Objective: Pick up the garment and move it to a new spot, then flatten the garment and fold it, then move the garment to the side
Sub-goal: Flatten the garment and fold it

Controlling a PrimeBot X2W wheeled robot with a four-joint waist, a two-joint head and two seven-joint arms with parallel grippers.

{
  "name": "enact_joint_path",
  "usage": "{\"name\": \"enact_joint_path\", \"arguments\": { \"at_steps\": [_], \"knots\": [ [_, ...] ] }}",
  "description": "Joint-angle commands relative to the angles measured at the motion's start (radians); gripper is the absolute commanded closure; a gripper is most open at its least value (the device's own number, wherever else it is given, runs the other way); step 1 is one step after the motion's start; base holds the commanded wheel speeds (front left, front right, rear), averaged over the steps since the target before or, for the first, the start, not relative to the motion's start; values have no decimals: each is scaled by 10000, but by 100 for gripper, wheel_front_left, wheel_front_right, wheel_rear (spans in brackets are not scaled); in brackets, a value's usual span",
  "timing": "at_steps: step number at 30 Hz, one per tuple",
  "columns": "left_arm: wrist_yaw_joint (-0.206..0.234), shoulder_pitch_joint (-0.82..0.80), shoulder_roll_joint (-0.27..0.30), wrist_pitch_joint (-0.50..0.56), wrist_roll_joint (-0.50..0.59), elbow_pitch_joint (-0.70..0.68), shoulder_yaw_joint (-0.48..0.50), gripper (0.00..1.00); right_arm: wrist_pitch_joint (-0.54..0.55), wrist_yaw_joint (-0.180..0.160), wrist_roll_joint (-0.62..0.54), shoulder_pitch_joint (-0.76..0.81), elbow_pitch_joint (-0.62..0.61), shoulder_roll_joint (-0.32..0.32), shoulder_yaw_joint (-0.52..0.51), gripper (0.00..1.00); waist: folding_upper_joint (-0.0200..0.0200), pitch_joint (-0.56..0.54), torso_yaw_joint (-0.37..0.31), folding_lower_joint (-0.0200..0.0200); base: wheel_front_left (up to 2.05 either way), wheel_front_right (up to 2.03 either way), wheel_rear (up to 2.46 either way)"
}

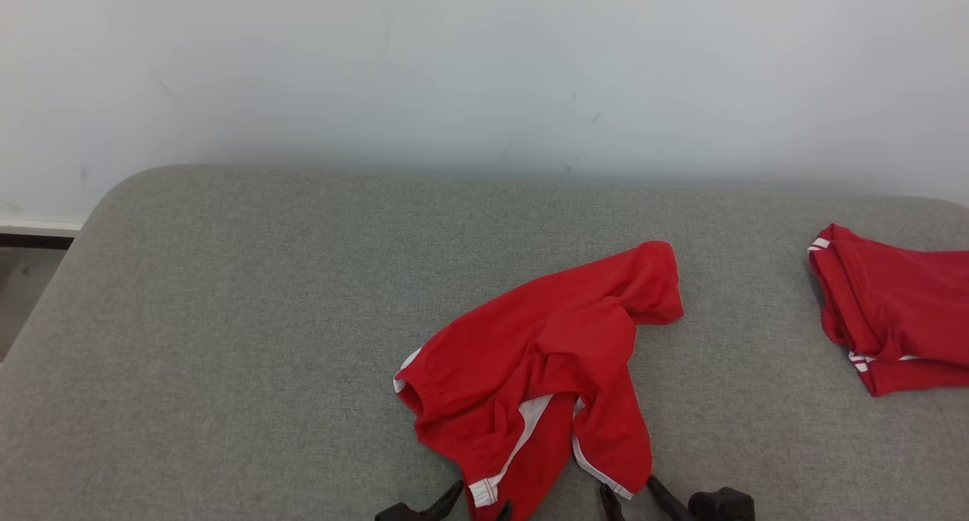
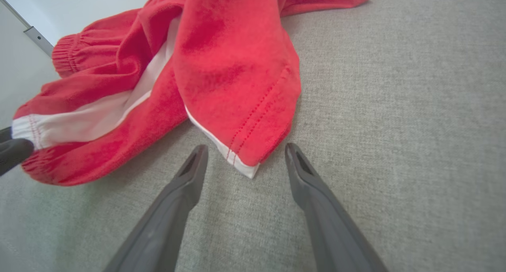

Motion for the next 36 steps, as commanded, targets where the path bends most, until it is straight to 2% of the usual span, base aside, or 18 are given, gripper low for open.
{"name": "enact_joint_path", "arguments": {
  "at_steps": [1, 2, 3, 10, 15, 18, 24, 28, 31, 36],
  "knots": [
    [-56, -133, -61, -24, -111, 144, -38, 39, -45, 4, 100, -106, 157, 18, 107, 17, -1, 1, 21, 0, 0, 0, 0],
    [-99, -238, -84, -24, -139, 200, -46, 76, -45, 4, 127, -157, 247, 25, 192, 71, -1, 1, 26, 0, 0, 0, 0],
    [-132, -289, -108, -24, -304, 256, 30, 100, -45, 4, 164, -248, 327, 26, 226, 100, -1, 0, 32, 0, 0, 0, 0],
    [-201, -449, -129, -25, -379, 523, 350, 100, -47, 4, 501, -457, 509, 23, 355, 100, -1, -30, 15, 0, 0, 0, 0],
    [-203, 148, 370, -25, -22, -220, 944, 100, -48, 4, 502, 105, -294, -244, -33, 100, -1, -41, -8, 0, 0, 0, 0],
    [-59, 595, 722, -25, 189, -794, 1234, 100, -48, 4, 477, 492, -862, -460, -81, 100, -1, -22, -93, 0, 0, 0, 0],
    [59, 891, 1047, -25, 292, -1543, 1600, 100, 137, 4, 730, 674, -1668, -626, -278, 100, -1, 178, -226, 0, 0, 0, 0],
    [-18, 124, 1320, 12, 459, -1847, 1662, 100, 565, 4, 730, -43, -2465, -981, -205, 100, -1, 411, -396, 0, 0, 0, 0],
    [-105, -969, 1736, 259, 560, -2026, 1614, 100, 869, 4, 754, -1027, -2847, -1409, -103, 100, -1, 714, -490, 0, 0, 0, 0],
    [-222, -3771, 2476, 1029, 220, -2170, 1539, 100, 1380, 4, 1016, -3774, -2958, -2070, 144, 100, -1, 1814, -634, 0, 0, 0, 0]
  ]
}}
